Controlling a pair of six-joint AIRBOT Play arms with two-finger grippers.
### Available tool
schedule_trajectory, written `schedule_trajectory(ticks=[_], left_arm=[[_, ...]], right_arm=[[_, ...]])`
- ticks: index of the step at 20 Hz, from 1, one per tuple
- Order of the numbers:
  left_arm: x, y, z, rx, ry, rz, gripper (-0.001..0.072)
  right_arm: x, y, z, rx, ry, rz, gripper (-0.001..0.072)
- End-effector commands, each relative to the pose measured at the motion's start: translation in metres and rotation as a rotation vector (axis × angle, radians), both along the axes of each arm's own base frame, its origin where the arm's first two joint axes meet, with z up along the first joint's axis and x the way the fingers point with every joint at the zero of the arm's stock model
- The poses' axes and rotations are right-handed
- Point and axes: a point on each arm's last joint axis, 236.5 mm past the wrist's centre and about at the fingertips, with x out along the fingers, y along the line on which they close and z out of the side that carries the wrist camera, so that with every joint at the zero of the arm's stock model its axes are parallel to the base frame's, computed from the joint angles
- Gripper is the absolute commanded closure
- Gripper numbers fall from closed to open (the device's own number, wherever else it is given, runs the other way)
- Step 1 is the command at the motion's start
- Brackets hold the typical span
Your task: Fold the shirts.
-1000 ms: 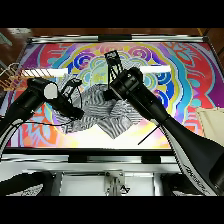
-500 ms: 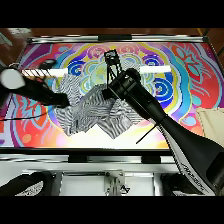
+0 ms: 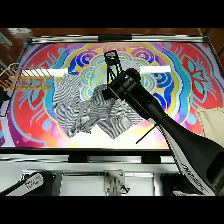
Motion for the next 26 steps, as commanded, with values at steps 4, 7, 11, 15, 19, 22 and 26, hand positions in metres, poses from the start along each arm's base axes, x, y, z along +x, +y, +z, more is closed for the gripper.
schedule_trajectory(ticks=[4,7,11,15,19,22,26], left_arm=[[0.011,0.102,-0.041,-0.044,-0.016,0.200,-0.0006],[0.028,0.128,-0.060,-0.018,0.012,0.043,-0.0006],[0.023,0.188,-0.082,0.209,0.159,-0.070,-0.0006],[0.024,0.209,-0.124,0.238,0.232,-0.128,-0.0007],[0.028,0.209,-0.167,0.185,0.264,-0.144,-0.0007],[0.033,0.200,-0.191,0.120,0.263,-0.146,-0.0006],[0.039,0.194,-0.203,0.079,0.247,-0.141,0.0069]], right_arm=[[-0.002,0.002,-0.001,0.004,0.009,0.009,0.0631],[-0.004,0.004,-0.002,0.014,0.019,0.010,0.0631],[-0.005,0.006,-0.003,0.020,0.025,0.011,0.0631],[-0.005,0.006,-0.003,0.020,0.024,0.011,0.0631],[-0.005,0.006,-0.003,0.023,0.025,0.007,0.0631],[-0.005,0.006,-0.003,0.029,0.026,-0.002,0.0631],[-0.007,0.007,-0.003,0.037,0.032,-0.004,0.0631]])
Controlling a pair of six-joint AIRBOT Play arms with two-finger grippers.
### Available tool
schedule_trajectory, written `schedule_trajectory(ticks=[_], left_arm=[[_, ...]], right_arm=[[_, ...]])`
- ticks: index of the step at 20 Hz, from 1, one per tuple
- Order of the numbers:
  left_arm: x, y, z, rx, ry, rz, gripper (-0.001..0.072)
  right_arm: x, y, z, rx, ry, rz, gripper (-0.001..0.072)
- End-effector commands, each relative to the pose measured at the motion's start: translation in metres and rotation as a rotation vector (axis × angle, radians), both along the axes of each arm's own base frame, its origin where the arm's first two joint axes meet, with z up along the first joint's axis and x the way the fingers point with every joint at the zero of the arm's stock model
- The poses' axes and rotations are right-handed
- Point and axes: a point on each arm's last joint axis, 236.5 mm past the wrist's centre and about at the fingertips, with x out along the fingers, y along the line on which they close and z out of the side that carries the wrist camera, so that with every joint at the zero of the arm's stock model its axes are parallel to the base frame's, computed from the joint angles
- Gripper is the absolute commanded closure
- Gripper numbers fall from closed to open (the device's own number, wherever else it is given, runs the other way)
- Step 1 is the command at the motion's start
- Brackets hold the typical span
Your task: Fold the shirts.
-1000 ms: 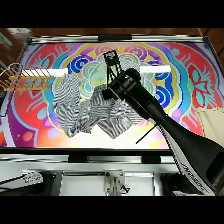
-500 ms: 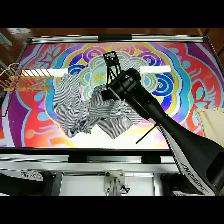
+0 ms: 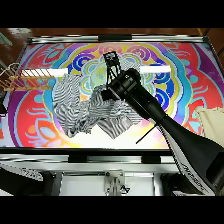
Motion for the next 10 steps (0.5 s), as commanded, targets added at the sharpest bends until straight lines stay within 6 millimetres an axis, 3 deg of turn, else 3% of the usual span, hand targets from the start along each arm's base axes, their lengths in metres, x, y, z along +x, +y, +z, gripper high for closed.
schedule_trajectory(ticks=[1,4,5,6,10], left_arm=[[0.007,-0.007,-0.013,-0.046,-0.020,0.007,0.0096],[0.012,-0.015,-0.021,-0.089,-0.031,0.015,0.0123],[0.012,-0.015,-0.023,-0.090,-0.028,0.014,0.0237],[0.012,-0.015,-0.024,-0.089,-0.028,0.014,0.0267],[0.013,-0.010,-0.024,-0.076,-0.036,0.019,0.0316]], right_arm=[[-0.001,0.001,0.000,0.006,0.003,-0.004,0.0631],[-0.001,0.001,0.000,0.006,0.004,-0.004,0.0631],[-0.001,0.001,0.000,0.007,0.005,-0.004,0.0631],[-0.001,0.001,0.000,0.007,0.005,-0.004,0.0631],[-0.001,0.001,0.000,0.007,0.004,-0.003,0.0631]])
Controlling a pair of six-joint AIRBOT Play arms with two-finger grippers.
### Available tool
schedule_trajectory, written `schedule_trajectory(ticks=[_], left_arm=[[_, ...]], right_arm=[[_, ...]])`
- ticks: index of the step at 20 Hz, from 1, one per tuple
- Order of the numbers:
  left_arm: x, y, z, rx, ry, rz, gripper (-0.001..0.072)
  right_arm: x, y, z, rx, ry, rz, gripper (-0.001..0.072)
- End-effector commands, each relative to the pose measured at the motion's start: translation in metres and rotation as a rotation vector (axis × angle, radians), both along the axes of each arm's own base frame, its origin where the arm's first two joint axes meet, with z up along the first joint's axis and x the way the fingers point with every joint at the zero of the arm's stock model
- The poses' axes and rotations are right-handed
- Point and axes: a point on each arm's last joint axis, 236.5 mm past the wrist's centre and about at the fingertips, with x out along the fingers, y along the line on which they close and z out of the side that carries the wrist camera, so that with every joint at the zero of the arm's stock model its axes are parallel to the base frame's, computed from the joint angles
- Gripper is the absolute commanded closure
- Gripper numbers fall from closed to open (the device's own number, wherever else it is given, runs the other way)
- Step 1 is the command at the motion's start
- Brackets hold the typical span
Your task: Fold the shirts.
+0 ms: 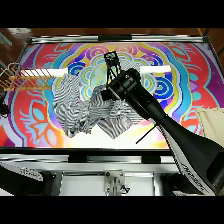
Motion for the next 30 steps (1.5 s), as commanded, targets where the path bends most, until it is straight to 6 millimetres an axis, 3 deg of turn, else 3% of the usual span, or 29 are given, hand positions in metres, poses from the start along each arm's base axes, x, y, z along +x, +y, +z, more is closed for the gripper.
schedule_trajectory(ticks=[1,2,3,6,13,16,19,21,23,26,28,30], left_arm=[[0.002,0.001,-0.001,0.001,-0.009,0.004,0.0351],[0.003,0.001,-0.001,0.000,-0.010,0.003,0.0461],[0.002,0.000,-0.001,-0.002,-0.008,0.003,0.0522],[0.003,-0.001,0.006,0.001,-0.016,0.003,0.0642],[0.011,0.006,0.059,0.067,-0.097,0.008,0.0645],[0.010,0.005,0.089,0.095,-0.133,0.025,0.0646],[0.011,0.004,0.138,0.143,-0.209,0.068,0.0647],[0.016,-0.011,0.181,0.169,-0.283,0.090,0.0647],[0.032,-0.049,0.224,0.134,-0.387,0.086,0.0647],[0.052,-0.156,0.281,0.043,-0.483,-0.072,0.0648],[0.042,-0.233,0.307,0.032,-0.475,-0.233,0.0649],[0.013,-0.301,0.320,-0.008,-0.433,-0.314,0.0649]], right_arm=[[0.000,0.000,0.000,-0.001,-0.001,0.001,0.0631],[0.000,0.000,0.000,-0.001,-0.001,0.001,0.0631],[0.000,0.000,0.000,-0.001,-0.001,0.001,0.0631],[0.000,0.000,0.000,-0.001,-0.001,0.002,0.0631],[0.002,-0.002,0.001,-0.019,-0.012,0.012,0.0631],[0.010,-0.014,0.006,-0.070,-0.051,0.001,0.0631],[0.012,-0.039,0.011,-0.140,-0.052,-0.041,0.0631],[0.014,-0.062,0.017,-0.153,-0.030,-0.099,0.0631],[0.021,-0.082,0.028,-0.145,-0.033,-0.148,0.0631],[0.029,-0.103,0.043,-0.149,-0.045,-0.162,0.0631],[0.030,-0.111,0.048,-0.169,-0.041,-0.152,0.0631],[0.028,-0.118,0.048,-0.219,-0.031,-0.127,0.0631]])
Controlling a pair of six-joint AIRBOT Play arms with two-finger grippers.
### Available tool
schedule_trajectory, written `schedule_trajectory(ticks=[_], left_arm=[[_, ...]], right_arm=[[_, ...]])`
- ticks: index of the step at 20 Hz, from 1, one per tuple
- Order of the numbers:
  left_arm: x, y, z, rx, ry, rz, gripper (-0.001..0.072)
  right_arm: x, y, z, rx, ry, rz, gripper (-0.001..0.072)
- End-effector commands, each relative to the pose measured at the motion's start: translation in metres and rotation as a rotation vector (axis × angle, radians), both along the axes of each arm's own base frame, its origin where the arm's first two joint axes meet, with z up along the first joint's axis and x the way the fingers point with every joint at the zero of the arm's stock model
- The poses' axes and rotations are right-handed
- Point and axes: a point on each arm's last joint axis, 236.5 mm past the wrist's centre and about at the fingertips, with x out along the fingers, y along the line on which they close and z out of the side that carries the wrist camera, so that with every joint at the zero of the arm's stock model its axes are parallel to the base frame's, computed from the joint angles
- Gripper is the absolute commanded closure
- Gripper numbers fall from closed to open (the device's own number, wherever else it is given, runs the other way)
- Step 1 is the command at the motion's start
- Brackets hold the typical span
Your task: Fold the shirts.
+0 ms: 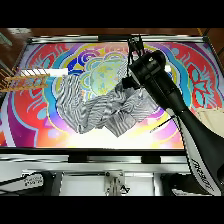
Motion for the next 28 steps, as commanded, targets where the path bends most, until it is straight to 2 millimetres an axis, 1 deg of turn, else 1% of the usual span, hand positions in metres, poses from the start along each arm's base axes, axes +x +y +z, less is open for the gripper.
schedule_trajectory(ticks=[1,2,4,5,6,7,8,9,10,12,13,14,15,16,17,19,21,24,26,28], left_arm=[[-0.056,-0.123,0.021,-0.031,0.065,-0.196,0.0649],[-0.076,-0.145,0.012,-0.032,0.087,-0.205,0.0650],[-0.130,-0.190,-0.024,-0.050,0.150,-0.284,0.0650],[-0.164,-0.215,-0.046,-0.062,0.183,-0.351,0.0649],[-0.197,-0.235,-0.066,-0.064,0.218,-0.427,0.0650],[-0.232,-0.250,-0.085,-0.071,0.252,-0.482,0.0650],[-0.263,-0.258,-0.100,-0.079,0.276,-0.515,0.0650],[-0.288,-0.264,-0.108,-0.086,0.285,-0.561,0.0650],[-0.311,-0.271,-0.111,-0.086,0.281,-0.643,0.0650],[-0.347,-0.284,-0.113,-0.081,0.272,-0.811,0.0650],[-0.358,-0.285,-0.118,-0.054,0.304,-0.852,0.0651],[-0.367,-0.286,-0.126,-0.016,0.344,-0.892,0.0651],[-0.374,-0.292,-0.132,0.022,0.371,-0.943,0.0651],[-0.375,-0.294,-0.139,0.068,0.388,-0.971,0.0651],[-0.370,-0.294,-0.146,0.127,0.394,-0.977,0.0651],[-0.353,-0.290,-0.154,0.204,0.383,-0.935,0.0651],[-0.336,-0.298,-0.152,0.220,0.317,-0.923,0.0651],[-0.324,-0.314,-0.153,0.196,0.276,-0.903,0.0651],[-0.318,-0.319,-0.154,0.205,0.258,-0.902,0.0651],[-0.309,-0.321,-0.158,0.218,0.254,-0.865,0.0651]], right_arm=[[-0.002,-0.019,0.005,-0.083,0.029,0.032,0.0631],[-0.002,-0.024,0.006,-0.111,0.029,0.033,0.0631],[0.002,-0.038,0.012,-0.175,0.011,0.025,0.0631],[0.003,-0.041,0.012,-0.177,0.010,0.018,0.0631],[0.004,-0.044,0.011,-0.169,0.016,0.009,0.0631],[0.004,-0.048,0.010,-0.164,0.024,-0.002,0.0631],[0.003,-0.053,0.009,-0.167,0.036,-0.016,0.0631],[0.001,-0.058,0.008,-0.169,0.049,-0.029,0.0631],[-0.001,-0.063,0.007,-0.174,0.061,-0.041,0.0631],[-0.001,-0.066,0.006,-0.177,0.067,-0.051,0.0631],[-0.001,-0.066,0.006,-0.177,0.066,-0.050,0.0632],[-0.001,-0.066,0.006,-0.177,0.066,-0.050,0.0631],[-0.002,-0.066,0.006,-0.177,0.067,-0.050,0.0632],[-0.002,-0.066,0.007,-0.175,0.066,-0.051,0.0632],[-0.002,-0.066,0.009,-0.171,0.061,-0.051,0.0632],[-0.004,-0.067,0.015,-0.163,0.048,-0.052,0.0631],[-0.007,-0.068,0.023,-0.150,0.034,-0.052,0.0632],[-0.011,-0.068,0.031,-0.129,0.022,-0.050,0.0632],[-0.013,-0.064,0.031,-0.110,0.027,-0.041,0.0632],[-0.017,-0.058,0.027,-0.089,0.048,-0.028,0.0632]])
